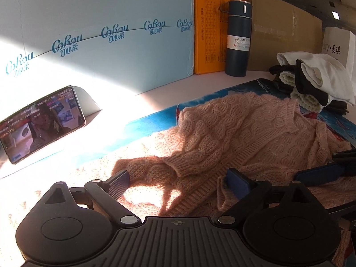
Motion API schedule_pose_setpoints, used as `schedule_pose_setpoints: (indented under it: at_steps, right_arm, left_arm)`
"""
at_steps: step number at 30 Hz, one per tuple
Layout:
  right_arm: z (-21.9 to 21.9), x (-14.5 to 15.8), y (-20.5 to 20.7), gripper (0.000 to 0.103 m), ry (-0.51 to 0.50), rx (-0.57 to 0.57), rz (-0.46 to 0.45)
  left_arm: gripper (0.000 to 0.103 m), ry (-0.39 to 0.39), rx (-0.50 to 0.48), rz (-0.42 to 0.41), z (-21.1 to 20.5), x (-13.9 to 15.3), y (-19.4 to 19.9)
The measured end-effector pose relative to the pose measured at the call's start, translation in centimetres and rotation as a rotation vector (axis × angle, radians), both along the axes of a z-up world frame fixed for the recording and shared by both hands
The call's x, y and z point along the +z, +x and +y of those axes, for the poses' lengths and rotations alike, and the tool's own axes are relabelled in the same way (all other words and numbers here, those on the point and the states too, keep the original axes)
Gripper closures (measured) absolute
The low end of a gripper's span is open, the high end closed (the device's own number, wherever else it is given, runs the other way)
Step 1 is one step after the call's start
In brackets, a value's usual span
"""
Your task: Fold clothes
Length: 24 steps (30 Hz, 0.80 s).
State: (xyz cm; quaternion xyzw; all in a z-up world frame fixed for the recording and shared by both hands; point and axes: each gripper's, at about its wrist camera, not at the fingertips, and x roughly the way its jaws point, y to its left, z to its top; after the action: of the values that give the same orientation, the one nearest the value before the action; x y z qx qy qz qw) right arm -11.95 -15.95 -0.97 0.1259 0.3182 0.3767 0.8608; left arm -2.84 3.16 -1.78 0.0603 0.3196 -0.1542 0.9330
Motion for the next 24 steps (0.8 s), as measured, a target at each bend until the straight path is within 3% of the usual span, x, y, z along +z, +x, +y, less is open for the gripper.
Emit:
schedule_pose_setpoints:
  at_steps: [6, 11, 17, 24]
  right_arm:
    - [-0.5, 0.1, -0.5, 0.026, 0.058, 0.014, -0.014]
    - [-1.3, 2.2, -3.1, 0.022, 0.031, 0.009, -0.142]
    - [-2.4, 3.4, -7.8, 0.016, -0.270, -0.014, -0.362]
    - [-2.3, 1.0, -8.6, 0.015, -0.610, -0.051, -0.385]
  left_arm:
    - [0.007, -0.040, 0.015, -0.083, 1.7, 1.4, -1.4]
    - [0.007, -0.069, 0.050, -0.215, 4.5, 4.3, -4.4]
    - [0.006, 0.003, -0.004, -0.331, 7.7, 5.1, -10.4]
    - [0.002, 0.177, -0.162, -0.331, 7.7, 3.0, -16.1]
